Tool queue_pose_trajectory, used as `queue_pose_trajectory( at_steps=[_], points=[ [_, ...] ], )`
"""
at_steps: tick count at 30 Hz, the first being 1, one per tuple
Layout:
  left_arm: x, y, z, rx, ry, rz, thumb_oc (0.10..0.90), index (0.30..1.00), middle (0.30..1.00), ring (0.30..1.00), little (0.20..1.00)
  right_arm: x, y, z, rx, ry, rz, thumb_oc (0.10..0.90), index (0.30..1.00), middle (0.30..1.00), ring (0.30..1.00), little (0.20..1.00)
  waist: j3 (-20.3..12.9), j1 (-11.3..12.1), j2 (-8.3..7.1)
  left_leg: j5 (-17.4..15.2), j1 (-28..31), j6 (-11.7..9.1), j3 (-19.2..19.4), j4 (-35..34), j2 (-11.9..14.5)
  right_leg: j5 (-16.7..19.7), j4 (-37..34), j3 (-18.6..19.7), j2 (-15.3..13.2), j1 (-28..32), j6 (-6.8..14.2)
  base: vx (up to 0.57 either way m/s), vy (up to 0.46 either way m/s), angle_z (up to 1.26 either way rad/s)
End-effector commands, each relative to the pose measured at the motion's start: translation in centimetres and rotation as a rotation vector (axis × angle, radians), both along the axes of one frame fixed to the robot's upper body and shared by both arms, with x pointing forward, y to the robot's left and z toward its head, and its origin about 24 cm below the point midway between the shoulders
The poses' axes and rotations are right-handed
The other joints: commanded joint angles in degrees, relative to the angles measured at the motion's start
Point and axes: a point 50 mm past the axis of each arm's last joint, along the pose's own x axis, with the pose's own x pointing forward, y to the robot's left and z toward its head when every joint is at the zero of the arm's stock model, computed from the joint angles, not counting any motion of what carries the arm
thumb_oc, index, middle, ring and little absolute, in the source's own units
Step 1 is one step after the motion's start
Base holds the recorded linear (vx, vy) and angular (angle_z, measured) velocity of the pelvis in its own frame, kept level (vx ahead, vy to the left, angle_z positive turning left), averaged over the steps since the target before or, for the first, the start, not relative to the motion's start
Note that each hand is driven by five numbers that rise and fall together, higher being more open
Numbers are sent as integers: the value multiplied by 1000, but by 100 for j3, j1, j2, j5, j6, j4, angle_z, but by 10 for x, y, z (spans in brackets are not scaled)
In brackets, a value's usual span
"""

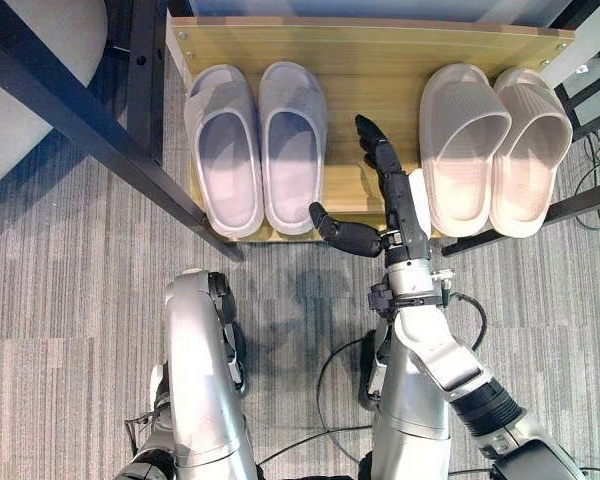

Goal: Arrange the slippers neatly on the shoe rack.

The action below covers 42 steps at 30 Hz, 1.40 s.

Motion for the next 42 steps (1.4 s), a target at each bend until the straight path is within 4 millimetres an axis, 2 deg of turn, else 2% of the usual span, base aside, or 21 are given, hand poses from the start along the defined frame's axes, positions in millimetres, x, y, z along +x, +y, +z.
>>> queue_pose_trajectory(
  at_steps=[1, 5, 8, 11, 14, 15, 17, 20, 24, 26, 29, 30, 31, 32, 34, 35, 36, 37, 38, 39, 42],
  points=[
    [-36, 1, -18, 38, 103, -30, 800, 900, 900, 900, 900, -43, 10, 72, 113, -393, 157, 800, 900, 900, 900, 900, -182, 210, 41, -566, 529, 404, -401, -362, -350, 516, -345, 537, 156, -1, -903, -31, -12, 0],
    [-42, 6, -19, 55, 124, -39, 800, 900, 900, 900, 900, -64, 7, 87, 125, -462, 288, 800, 900, 900, 900, 900, -182, 211, -3, -510, 529, 368, -428, -377, -380, 567, -334, 542, 173, -1, -859, -25, -27, 0],
    [-37, 5, -17, 63, 106, -46, 800, 900, 900, 900, 900, -75, -3, 85, 106, -473, 294, 800, 900, 900, 900, 900, -182, 193, -26, -441, 529, 320, -404, -452, -383, 634, -406, 537, 184, -1, -817, 0, 0, 0],
    [-19, 5, -7, 62, 38, -46, 800, 900, 900, 900, 900, -88, -13, 88, 142, -475, 354, 800, 900, 900, 900, 900, -182, 135, -102, -329, 529, 251, -381, -674, -349, 668, -588, 502, 193, -1, -809, -29, -25, 1],
    [-3, 3, 3, 68, -19, -64, 800, 900, 900, 900, 900, -96, -21, 88, 120, -478, 365, 800, 900, 900, 900, 900, -182, 101, -58, -230, 529, 189, -454, -813, -346, 724, -701, 423, 150, 4, -777, 0, 0, 0],
    [11, 4, 14, 94, -78, -84, 800, 900, 900, 900, 900, -98, -29, 81, 84, -435, 365, 800, 900, 900, 900, 900, -182, 50, -24, -125, 531, 155, -491, -996, -307, 787, -876, 320, 57, 15, -755, -41, 5, 1],
    [25, 6, 25, 123, -134, -102, 800, 900, 900, 900, 900, -100, -33, 70, 31, -375, 353, 800, 900, 900, 900, 900, -255, -16, 40, 58, 580, 146, -443, -1391, -172, 841, -1338, 121, -92, 164, -743, -85, -7, 3],
    [33, 7, 34, 148, -180, -109, 800, 900, 900, 900, 900, -100, -38, 47, 3, -249, 340, 800, 900, 900, 900, 900, -633, -75, 24, 283, 946, 103, -306, -2183, 63, 935, -2183, -153, -247, 545, -719, -40, -64, -4],
    [35, 5, 40, 193, -218, -165, 800, 900, 900, 900, 900, -97, -45, 12, 152, 22, 458, 800, 900, 900, 900, 900, -1034, -114, 62, 791, 1935, 72, -82, -3708, 384, 1337, -3745, -699, -481, 1476, -605, -1, -19, -4],
    [39, 3, 47, 211, -261, -191, 800, 900, 900, 900, 900, -97, -44, 3, 159, 88, 482, 800, 900, 900, 900, 900, -1171, -104, 60, 1088, 2524, -8, 12, -4575, 493, 1580, -4716, -949, -546, 2139, -513, -3, -38, 2],
    [37, -10, 51, 232, -296, -320, 800, 900, 900, 900, 900, -90, -45, -31, 249, 296, 524, 800, 900, 900, 900, 900, -1282, -54, 44, 1559, 3537, -125, 242, -5896, 578, 2057, -6139, -1267, -589, 3167, -312, 13, -5, 5],
    [32, -25, 47, 193, -298, -391, 800, 900, 900, 900, 900, -85, -45, -48, 233, 373, 490, 800, 900, 900, 900, 900, -1386, -7, 3, 1755, 4142, -180, 401, -6617, 519, 2305, -6949, -1474, -570, 3792, -178, 36, -24, 7],
    [32, -25, 47, 193, -298, -391, 800, 900, 900, 900, 900, -85, -45, -48, 233, 374, 490, 800, 900, 900, 900, 900, -1347, -5, -4, 1777, 4221, -179, 414, -6671, 521, 2327, -7000, -1481, -566, 3866, -179, 96, -5, 6],
    [29, -28, 46, 184, -295, -415, 800, 900, 900, 900, 900, -84, -47, -59, 200, 415, 443, 800, 900, 900, 900, 900, -1434, -5, -5, 1886, 4607, -196, 494, -7109, 490, 2503, -7391, -1576, -543, 4184, -70, 101, 11, 1],
    [18, -35, 40, 145, -274, -467, 800, 900, 900, 900, 900, -81, -57, -94, 128, 536, 301, 800, 900, 900, 900, 900, -1533, 29, -28, 2187, 5528, -226, 660, -8087, 461, 2870, -8317, -1817, -508, 5060, 82, 150, 19, 0],
    [14, -37, 35, 140, -248, -485, 800, 900, 900, 900, 900, -81, -63, -109, 129, 585, 240, 800, 900, 900, 900, 900, -1650, 21, -12, 2472, 5866, -225, 763, -8609, 398, 3192, -8800, -1921, -518, 5377, 103, 230, 36, 3],
    [5, -46, 26, 121, -194, -561, 800, 900, 900, 900, 900, -82, -78, -149, 128, 735, 91, 800, 900, 900, 900, 900, -1802, 18, 14, 2722, 6583, -273, 999, -9377, 366, 3474, -9596, -2080, -489, 6104, 199, 156, 30, -1],
    [5, -46, 26, 121, -194, -561, 800, 900, 900, 900, 900, -82, -78, -149, 128, 735, 91, 800, 900, 900, 900, 900, -1775, 23, 9, 2733, 6629, -273, 1007, -9405, 367, 3483, -9620, -2079, -486, 6144, 200, 252, 30, -8],
    [0, -55, 21, 100, -171, -616, 800, 900, 900, 900, 900, -87, -86, -173, 141, 826, -1, 800, 900, 900, 900, 900, -1912, 5, 39, 2915, 6968, -322, 1143, -9795, 358, 3669, -9996, -2153, -438, 6451, 271, 96, 11, -11],
    [0, -55, 21, 100, -171, -616, 800, 900, 900, 900, 900, -87, -86, -173, 142, 825, -1, 800, 900, 900, 900, 900, -1888, 13, 34, 2928, 7015, -323, 1153, -9828, 359, 3681, -10022, -2151, -434, 6489, 271, 168, 18, -25],
    [-9, -71, 3, 28, -60, -669, 800, 900, 900, 900, 900, -117, -96, -232, 258, 1090, -156, 800, 900, 900, 900, 900, -2334, -56, 127, 3208, 8206, -408, 1509, -11259, 213, 4104, -11425, -2309, -270, 7538, 390, 262, -19, -31]
  ],
)
